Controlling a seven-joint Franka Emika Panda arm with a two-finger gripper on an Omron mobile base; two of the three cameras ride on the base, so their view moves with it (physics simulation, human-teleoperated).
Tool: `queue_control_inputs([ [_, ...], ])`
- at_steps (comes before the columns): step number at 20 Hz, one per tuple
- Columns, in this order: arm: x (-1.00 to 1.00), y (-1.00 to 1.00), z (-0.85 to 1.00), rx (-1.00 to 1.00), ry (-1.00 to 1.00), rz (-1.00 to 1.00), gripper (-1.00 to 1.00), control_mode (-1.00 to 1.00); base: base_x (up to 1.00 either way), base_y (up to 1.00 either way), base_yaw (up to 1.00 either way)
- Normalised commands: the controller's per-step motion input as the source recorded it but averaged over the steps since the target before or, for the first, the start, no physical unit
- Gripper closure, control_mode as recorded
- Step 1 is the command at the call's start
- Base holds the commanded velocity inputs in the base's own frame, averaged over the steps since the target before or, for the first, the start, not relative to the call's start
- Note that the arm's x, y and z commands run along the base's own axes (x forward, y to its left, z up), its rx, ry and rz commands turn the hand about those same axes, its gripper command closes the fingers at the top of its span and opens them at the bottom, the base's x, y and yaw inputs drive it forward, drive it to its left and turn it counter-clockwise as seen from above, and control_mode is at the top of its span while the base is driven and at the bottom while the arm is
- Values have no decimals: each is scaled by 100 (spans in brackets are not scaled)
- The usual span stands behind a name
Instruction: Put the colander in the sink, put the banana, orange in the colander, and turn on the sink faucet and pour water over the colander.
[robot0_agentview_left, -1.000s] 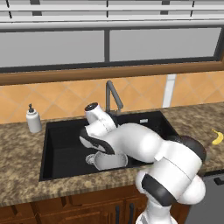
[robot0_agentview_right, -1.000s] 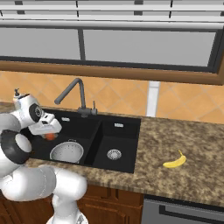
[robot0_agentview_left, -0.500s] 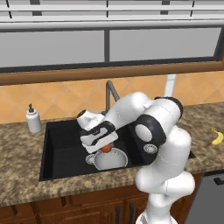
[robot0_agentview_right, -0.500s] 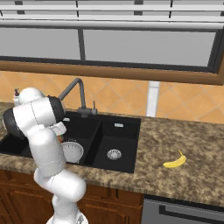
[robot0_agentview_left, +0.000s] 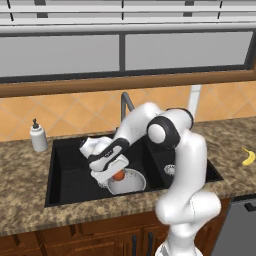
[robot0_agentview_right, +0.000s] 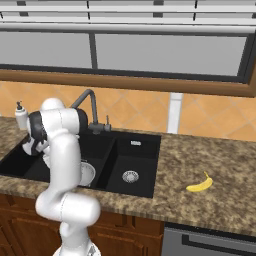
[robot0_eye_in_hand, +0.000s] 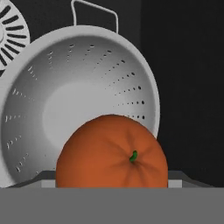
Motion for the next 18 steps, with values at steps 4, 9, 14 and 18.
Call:
queue_control_inputs([
  [4, 7, -27, -23, 0, 0, 0, 100, -100, 0, 0, 0],
  [9, 0, -33, -29, 4, 0, 0, 100, -100, 0, 0, 0],
  [14, 3, -27, -29, 10, 0, 0, 100, -100, 0, 0, 0],
  [18, 7, -13, -21, 9, -5, 4, 100, -100, 0, 0, 0],
])
